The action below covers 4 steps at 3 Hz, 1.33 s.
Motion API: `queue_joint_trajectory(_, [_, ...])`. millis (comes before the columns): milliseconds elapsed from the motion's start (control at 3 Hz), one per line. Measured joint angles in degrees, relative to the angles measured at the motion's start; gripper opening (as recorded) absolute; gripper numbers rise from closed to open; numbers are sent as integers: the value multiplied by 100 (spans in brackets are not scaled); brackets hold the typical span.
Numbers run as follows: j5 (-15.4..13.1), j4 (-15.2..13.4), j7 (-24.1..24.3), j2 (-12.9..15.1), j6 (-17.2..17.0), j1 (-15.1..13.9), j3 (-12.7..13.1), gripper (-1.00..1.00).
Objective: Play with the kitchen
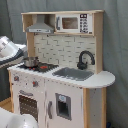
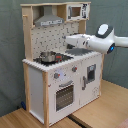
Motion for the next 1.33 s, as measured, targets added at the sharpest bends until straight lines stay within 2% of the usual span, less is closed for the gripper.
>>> queue_joint_trajectory(667, [0,48,-382,3,377,-4,-1068,100])
queue_joint_trajectory(1000, [0,50,-816,111,546,-311,-1290,100])
queue_joint_trajectory(1333, [0,63,-1262,180,831,-500,-1540,100])
